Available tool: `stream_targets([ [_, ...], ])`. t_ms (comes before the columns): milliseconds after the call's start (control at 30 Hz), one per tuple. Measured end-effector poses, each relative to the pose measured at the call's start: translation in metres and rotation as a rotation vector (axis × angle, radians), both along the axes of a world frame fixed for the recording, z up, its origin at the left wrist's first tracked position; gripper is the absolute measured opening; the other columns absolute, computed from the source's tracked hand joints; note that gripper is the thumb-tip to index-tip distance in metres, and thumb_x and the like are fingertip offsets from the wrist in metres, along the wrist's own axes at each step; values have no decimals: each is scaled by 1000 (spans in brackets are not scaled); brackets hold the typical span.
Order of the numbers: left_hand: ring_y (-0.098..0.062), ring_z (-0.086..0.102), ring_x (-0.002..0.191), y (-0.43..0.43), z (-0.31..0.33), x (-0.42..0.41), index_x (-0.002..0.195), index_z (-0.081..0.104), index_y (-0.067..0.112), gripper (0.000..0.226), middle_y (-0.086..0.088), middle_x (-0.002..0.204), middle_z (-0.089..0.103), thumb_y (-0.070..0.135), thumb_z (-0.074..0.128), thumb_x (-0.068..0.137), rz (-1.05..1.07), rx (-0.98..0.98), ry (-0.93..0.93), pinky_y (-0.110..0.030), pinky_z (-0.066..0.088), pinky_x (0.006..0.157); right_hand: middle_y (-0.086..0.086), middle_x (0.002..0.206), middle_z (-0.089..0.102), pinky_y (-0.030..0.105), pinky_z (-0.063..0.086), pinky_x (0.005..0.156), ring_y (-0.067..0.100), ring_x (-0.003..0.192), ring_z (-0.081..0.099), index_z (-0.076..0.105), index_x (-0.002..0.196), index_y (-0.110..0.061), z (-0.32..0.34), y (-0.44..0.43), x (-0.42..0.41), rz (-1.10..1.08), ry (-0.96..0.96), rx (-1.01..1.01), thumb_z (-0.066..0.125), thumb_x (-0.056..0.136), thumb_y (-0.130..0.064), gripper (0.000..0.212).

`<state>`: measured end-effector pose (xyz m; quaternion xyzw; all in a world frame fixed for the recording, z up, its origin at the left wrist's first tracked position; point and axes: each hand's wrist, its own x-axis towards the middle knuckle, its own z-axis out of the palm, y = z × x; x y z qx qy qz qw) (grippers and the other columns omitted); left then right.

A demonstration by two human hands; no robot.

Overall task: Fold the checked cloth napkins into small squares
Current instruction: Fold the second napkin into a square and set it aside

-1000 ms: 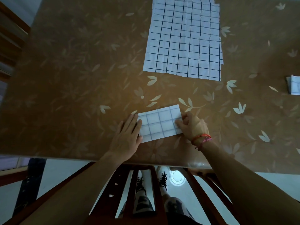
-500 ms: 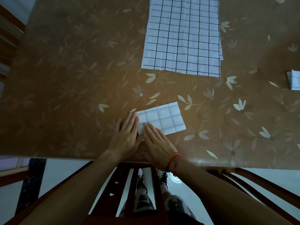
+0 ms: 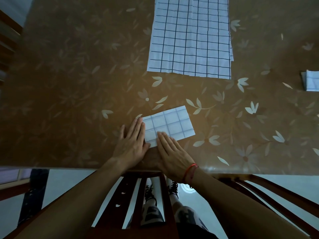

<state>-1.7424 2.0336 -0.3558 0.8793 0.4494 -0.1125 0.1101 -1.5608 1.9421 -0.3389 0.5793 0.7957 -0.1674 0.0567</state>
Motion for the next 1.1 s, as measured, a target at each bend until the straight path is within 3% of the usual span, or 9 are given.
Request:
stream_targets([
  [167, -20, -7, 149, 0, 4, 1, 154, 10, 6, 79, -8, 162, -3, 57, 11, 94, 0, -18, -7, -56, 9, 117, 25, 156, 3, 48, 20, 117, 37, 146, 4, 15, 147, 6, 4, -5, 36, -98, -80, -54, 17, 97, -56, 79],
  [333, -20, -10, 149, 0, 4, 2, 154, 8, 6, 80, -7, 162, -7, 58, 8, 93, 1, -21, 1, -55, 6, 117, 27, 153, 18, 51, 32, 111, 39, 142, 20, 28, 143, 8, 7, -9, 67, -195, -130, -88, 28, 94, -56, 80],
  [467, -19, -8, 150, 0, 8, 4, 154, 12, 6, 80, -8, 163, -3, 57, 10, 92, 18, -15, -8, -57, 11, 117, 26, 151, 25, 52, 32, 111, 39, 141, 26, 31, 142, 7, 13, -6, 62, -259, -110, -73, 29, 93, -55, 80],
  [700, -22, 9, 150, 0, 11, 9, 148, 29, 2, 72, -14, 162, 11, 44, 38, 90, 32, 7, -42, -58, 29, 109, 25, 154, 19, 52, 28, 113, 37, 143, 18, 26, 146, 2, 14, 36, 21, -181, 77, -20, 30, 95, -45, 69],
  [800, -23, 12, 149, -1, 9, 9, 149, 27, 2, 73, -13, 161, 14, 48, 37, 93, 57, 5, -70, -58, 29, 110, 32, 152, 7, 40, 29, 115, 41, 144, 4, 15, 149, -1, 48, 52, 5, -196, 107, -169, 35, 99, -30, 61],
  [867, -22, 12, 149, -3, 8, 8, 150, 24, 3, 76, -13, 161, 14, 52, 28, 92, 58, 8, -57, -58, 28, 111, 43, 141, 20, 24, 32, 111, 48, 136, 20, 9, 143, 12, 63, 62, 4, -164, 83, -315, 35, 101, -18, 58],
  [900, -23, 13, 149, -3, 8, 8, 150, 25, 4, 76, -13, 161, 15, 53, 25, 92, 52, 9, -51, -58, 28, 111, 36, 148, 15, 27, 24, 115, 44, 140, 14, 15, 146, 10, 60, 64, 4, -144, 121, -279, 35, 101, -18, 56],
  [967, -24, 16, 148, -3, 8, 8, 149, 27, 2, 75, -14, 160, 19, 54, 24, 94, 44, 1, -42, -60, 29, 110, 14, 159, 2, 40, 7, 121, 26, 147, -1, 8, 151, -5, 38, 67, 1, -115, 176, -159, 33, 100, -28, 61],
  [1100, -26, 17, 148, -1, 6, 7, 147, 29, 1, 72, -16, 159, 19, 47, 31, 93, 29, 8, -21, -62, 29, 109, 17, 158, 10, 42, 13, 119, 28, 147, 9, 16, 148, 1, 10, 70, 16, -129, 89, -109, 19, 93, -43, 70],
])
